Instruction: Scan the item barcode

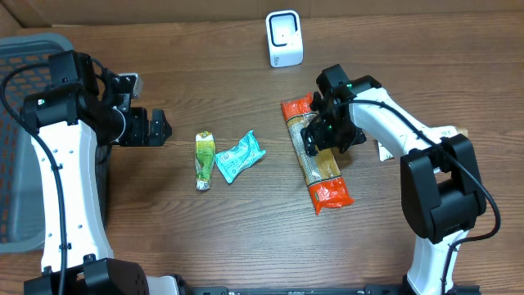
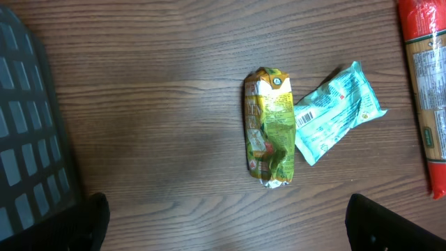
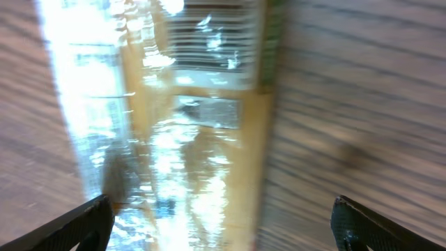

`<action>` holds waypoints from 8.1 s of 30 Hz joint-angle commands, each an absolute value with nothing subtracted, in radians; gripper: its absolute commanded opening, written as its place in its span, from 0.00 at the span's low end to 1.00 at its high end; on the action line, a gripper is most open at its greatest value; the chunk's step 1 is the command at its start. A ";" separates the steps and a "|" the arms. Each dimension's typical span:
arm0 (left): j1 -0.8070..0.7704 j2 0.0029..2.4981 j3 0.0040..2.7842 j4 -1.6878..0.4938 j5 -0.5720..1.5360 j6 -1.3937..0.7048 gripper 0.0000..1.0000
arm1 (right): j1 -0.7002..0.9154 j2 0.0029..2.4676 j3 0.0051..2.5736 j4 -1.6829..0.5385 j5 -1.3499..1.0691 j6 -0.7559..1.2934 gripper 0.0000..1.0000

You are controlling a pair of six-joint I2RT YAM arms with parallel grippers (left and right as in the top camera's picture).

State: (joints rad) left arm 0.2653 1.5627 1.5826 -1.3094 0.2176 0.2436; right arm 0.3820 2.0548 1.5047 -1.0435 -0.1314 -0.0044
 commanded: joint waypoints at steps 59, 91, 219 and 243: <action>0.263 1.556 1.586 -1.308 0.233 0.266 0.99 | 0.416 1.896 1.634 -1.151 0.018 0.133 1.00; 0.263 1.556 1.586 -1.308 0.233 0.266 1.00 | 0.216 2.016 1.201 -0.839 -0.524 -0.135 0.98; 0.263 1.556 1.586 -1.308 0.233 0.266 1.00 | 0.481 2.038 1.402 -0.896 0.076 -0.080 0.17; 0.263 1.556 1.586 -1.308 0.233 0.266 0.99 | 0.155 1.863 1.758 -1.069 -1.429 -0.262 0.03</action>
